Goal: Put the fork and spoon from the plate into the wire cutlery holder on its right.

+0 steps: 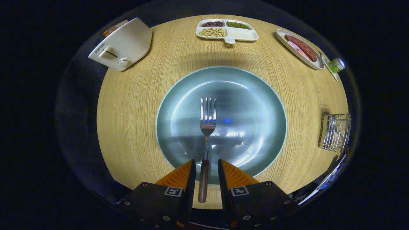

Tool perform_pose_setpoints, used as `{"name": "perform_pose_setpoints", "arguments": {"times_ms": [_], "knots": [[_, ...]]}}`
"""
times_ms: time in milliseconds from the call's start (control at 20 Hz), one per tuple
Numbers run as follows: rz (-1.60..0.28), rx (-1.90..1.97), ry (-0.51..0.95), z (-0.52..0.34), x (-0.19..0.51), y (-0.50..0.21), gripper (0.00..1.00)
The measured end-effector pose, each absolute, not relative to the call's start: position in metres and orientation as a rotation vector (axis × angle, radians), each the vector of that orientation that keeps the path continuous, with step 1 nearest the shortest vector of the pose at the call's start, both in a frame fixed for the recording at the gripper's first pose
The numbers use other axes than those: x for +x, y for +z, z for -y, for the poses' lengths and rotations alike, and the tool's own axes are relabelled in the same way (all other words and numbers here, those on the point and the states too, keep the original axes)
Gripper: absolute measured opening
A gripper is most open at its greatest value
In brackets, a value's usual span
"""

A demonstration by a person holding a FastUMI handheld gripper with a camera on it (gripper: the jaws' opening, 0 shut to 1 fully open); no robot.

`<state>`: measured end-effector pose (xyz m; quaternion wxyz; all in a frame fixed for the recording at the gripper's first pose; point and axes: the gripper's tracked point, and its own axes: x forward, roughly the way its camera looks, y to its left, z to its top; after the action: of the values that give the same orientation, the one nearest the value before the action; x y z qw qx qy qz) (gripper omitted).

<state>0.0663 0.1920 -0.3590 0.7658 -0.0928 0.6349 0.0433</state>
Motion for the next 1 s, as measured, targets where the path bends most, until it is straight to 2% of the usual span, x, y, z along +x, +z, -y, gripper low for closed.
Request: {"name": "perform_pose_setpoints", "arguments": {"times_ms": [250, 300, 600, 1000], "knots": [[-1.396, -0.155, 0.075, -0.189, 0.066, -0.364, 0.19], [-1.399, -0.142, 0.075, -0.19, 0.066, -0.364, 0.12], [-1.371, -0.135, 0.094, -0.19, 0.069, -0.357, 0.02], [-1.323, -0.149, 0.136, -0.165, 0.07, -0.303, 0.01]]}}
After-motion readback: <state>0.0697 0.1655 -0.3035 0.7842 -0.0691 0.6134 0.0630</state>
